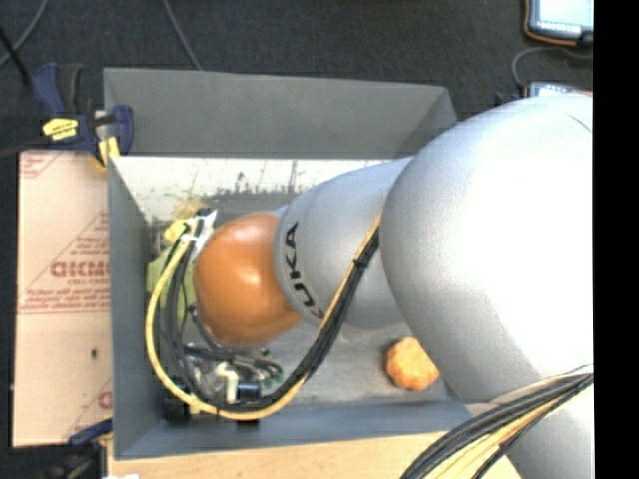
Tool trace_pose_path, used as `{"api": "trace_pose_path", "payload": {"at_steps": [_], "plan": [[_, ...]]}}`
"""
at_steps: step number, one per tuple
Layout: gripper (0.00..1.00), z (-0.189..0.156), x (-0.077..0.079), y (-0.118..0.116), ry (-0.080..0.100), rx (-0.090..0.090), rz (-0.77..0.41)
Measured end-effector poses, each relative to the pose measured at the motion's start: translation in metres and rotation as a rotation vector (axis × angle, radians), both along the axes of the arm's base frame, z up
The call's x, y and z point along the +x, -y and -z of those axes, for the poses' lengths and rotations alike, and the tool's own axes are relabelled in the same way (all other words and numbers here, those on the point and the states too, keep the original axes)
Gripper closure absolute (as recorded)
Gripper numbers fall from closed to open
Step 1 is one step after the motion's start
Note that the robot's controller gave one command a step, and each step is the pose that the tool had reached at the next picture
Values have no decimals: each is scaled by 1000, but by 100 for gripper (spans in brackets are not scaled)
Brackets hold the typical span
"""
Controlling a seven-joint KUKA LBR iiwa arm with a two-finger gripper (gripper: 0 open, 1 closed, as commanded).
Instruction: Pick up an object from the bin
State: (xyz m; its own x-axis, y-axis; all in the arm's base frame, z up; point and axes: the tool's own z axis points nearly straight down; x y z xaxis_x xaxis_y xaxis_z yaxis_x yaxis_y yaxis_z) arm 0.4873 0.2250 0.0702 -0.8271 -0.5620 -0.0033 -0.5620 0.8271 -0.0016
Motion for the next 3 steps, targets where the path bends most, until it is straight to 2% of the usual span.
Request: {"api": "trace_pose_path", "payload": {"at_steps": [1, 2, 3], "plan": [[100, 0, 0, 0, 0, 0, 2], [100, -53, 2, 5, -6, -4, 12], [100, -121, 8, 18, -3, -2, 19]]}}
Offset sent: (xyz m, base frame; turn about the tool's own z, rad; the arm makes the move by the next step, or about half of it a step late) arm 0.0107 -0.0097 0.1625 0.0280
